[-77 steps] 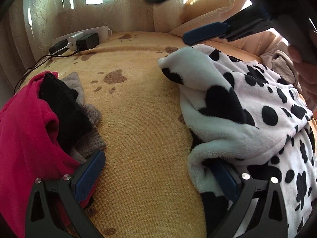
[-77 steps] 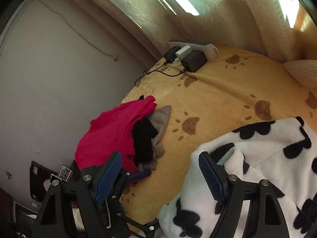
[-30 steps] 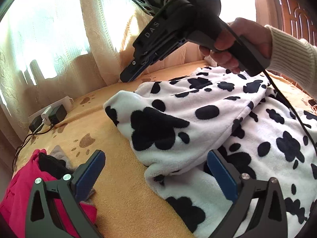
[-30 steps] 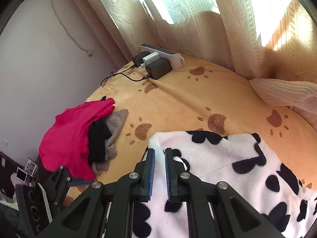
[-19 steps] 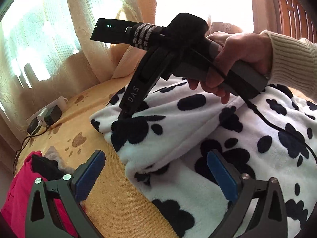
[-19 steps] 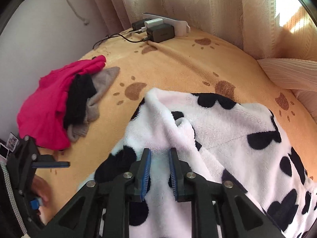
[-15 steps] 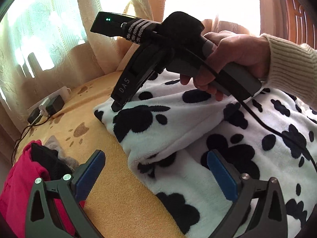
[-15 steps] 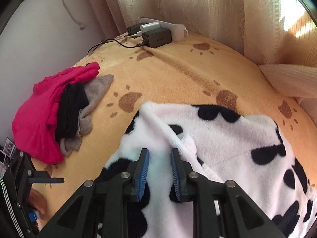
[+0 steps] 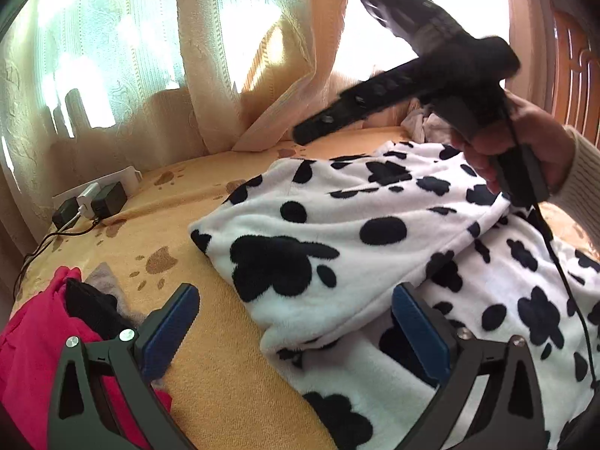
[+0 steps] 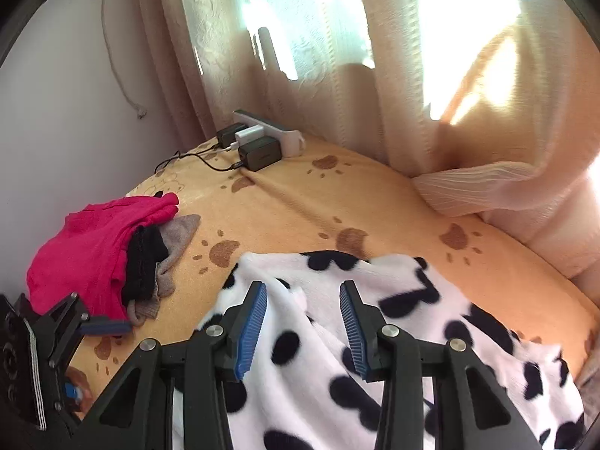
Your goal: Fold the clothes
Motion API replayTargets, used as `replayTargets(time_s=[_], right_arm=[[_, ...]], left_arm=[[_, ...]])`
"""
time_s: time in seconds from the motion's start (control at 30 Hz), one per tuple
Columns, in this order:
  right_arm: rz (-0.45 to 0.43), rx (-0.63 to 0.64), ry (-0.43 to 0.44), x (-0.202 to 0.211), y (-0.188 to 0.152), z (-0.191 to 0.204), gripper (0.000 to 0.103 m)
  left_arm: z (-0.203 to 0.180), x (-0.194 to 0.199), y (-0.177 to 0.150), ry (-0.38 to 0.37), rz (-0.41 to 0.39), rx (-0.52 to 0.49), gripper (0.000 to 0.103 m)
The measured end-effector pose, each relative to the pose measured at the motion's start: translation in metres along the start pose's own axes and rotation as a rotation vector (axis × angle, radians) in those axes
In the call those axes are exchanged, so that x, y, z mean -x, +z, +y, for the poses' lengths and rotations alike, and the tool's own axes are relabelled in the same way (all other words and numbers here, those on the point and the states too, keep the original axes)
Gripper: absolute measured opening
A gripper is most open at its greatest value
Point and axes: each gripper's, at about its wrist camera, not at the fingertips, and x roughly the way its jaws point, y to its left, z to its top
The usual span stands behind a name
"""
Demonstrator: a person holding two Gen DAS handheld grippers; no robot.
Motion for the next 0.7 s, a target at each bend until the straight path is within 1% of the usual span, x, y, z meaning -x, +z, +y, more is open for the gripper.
replayTargets(time_s=[0.03,0.13,0.2,0.3,0.33,0.37,0.4,0.43,0.47,0.53,0.57,0.63,0.7], right_arm=[[0.004,-0.027,-0.009,0.009,-0.009,-0.006,0.043],[0.025,-0.076,-0.092,0.023,-0.039,-0.019,0.043],[0.061,-0.096,-0.143,0.022,-0.062,-0.026,0.043],[0.105,-0.117,-0.259,0.015,-0.091,-0.043,0.043],[0.114,-0.132,-0.265,0.014,-0.097,-0.053,0.043],[0.122,-0.149,-0.265,0.014,-0.103,-0.064,0.043],[0.130,-0.165,-0.265,0.013,-0.110,-0.074,0.043],[0.107,-0.179,-0.232,0.017,-0.114,-0.084,0.043],[0.089,-0.187,-0.216,0.019,-0.116,-0.089,0.043],[0.065,-0.187,-0.207,0.019,-0.119,-0.091,0.045],[0.058,-0.179,-0.212,0.019,-0.119,-0.088,0.048],[0.059,-0.159,-0.239,0.023,-0.117,-0.080,0.048],[0.033,-0.165,-0.249,0.038,-0.114,-0.077,0.049]], left_arm=[[-0.001,-0.004,0.006,-0.005,0.004,0.019,0.103],[-0.005,-0.018,0.024,-0.009,0.026,0.066,0.103],[-0.009,-0.038,0.026,0.035,0.091,0.057,0.103],[-0.014,-0.068,0.027,0.099,0.187,0.043,0.103],[-0.012,-0.075,0.020,0.114,0.216,0.035,0.103],[-0.008,-0.081,0.014,0.114,0.241,0.039,0.103],[-0.001,-0.084,0.008,0.082,0.256,0.075,0.103],[0.008,-0.084,0.003,0.045,0.262,0.130,0.103],[0.013,-0.083,0.001,0.026,0.265,0.162,0.103],[0.011,-0.079,0.004,0.049,0.263,0.149,0.103],[0.010,-0.077,0.005,0.061,0.262,0.142,0.103],[0.008,-0.072,0.008,0.084,0.260,0.129,0.103],[0.007,-0.064,0.018,0.117,0.230,0.122,0.103]])
